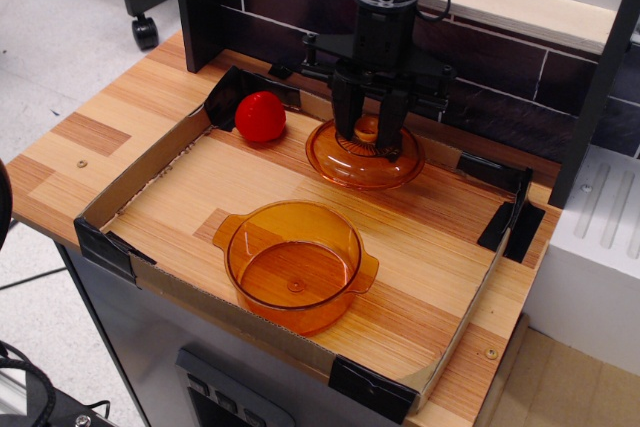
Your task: Take lid off pot
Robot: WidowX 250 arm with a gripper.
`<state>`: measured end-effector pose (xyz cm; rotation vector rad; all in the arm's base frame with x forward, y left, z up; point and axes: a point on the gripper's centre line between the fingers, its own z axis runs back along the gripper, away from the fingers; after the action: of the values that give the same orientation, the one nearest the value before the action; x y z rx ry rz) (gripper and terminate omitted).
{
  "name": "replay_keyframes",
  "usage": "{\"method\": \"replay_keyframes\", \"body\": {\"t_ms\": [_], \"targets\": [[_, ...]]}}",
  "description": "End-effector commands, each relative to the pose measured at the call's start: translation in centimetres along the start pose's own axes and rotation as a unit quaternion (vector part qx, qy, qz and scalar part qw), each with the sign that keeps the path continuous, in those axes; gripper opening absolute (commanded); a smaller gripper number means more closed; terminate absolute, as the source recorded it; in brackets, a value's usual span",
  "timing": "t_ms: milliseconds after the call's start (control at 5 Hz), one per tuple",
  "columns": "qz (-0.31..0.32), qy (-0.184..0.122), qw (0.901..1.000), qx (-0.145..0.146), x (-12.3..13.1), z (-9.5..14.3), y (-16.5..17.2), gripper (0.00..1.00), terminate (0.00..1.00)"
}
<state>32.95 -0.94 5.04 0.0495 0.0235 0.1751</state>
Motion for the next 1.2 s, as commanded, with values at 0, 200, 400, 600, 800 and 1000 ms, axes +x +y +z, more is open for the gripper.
{"method": "replay_keyframes", "body": {"t_ms": [0,200,400,600,800,1000], "targets": [[-0.004,-0.020,0.9998,0.003,1.27,1.26,0.41,1.00,0.00],[-0.005,-0.017,0.9998,0.007,1.40,1.22,0.57,1.00,0.00],[-0.007,-0.015,0.9999,0.002,1.47,1.90,0.66,1.00,0.00],[-0.007,-0.015,0.9999,0.002,1.47,1.90,0.66,1.00,0.00],[-0.007,-0.015,0.9999,0.002,1.47,1.90,0.66,1.00,0.00],[-0.007,-0.015,0.9999,0.002,1.47,1.90,0.66,1.00,0.00]]}}
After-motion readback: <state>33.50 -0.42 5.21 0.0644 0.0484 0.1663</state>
